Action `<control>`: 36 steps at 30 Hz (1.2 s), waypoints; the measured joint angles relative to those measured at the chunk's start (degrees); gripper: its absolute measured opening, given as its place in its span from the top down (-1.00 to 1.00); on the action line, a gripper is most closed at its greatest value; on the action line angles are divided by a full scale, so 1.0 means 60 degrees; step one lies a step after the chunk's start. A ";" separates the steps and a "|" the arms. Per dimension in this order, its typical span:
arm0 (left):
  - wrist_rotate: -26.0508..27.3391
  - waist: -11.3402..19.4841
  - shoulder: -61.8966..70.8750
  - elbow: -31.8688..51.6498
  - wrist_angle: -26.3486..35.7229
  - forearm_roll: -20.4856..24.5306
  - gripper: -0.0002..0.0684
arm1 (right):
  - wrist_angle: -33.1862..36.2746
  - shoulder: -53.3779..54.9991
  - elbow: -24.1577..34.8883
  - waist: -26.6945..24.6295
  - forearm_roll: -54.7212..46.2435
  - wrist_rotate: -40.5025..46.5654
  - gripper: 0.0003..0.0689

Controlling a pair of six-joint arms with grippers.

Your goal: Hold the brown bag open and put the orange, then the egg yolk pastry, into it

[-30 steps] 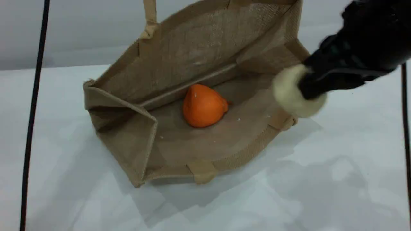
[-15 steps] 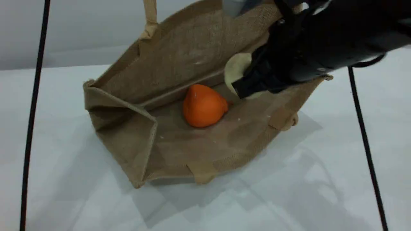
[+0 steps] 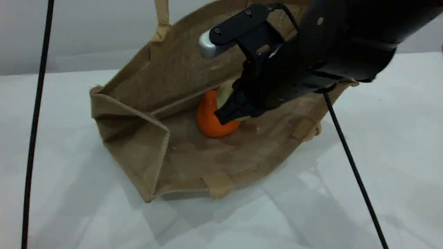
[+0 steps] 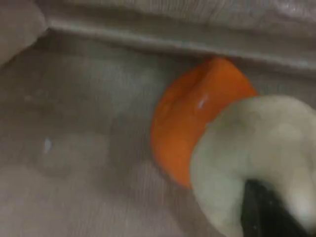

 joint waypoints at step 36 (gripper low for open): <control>-0.0145 0.0000 0.0000 0.0000 0.0000 -0.0009 0.71 | 0.2481 -0.2448 -0.0157 -0.0455 0.1043 -0.1403 -0.66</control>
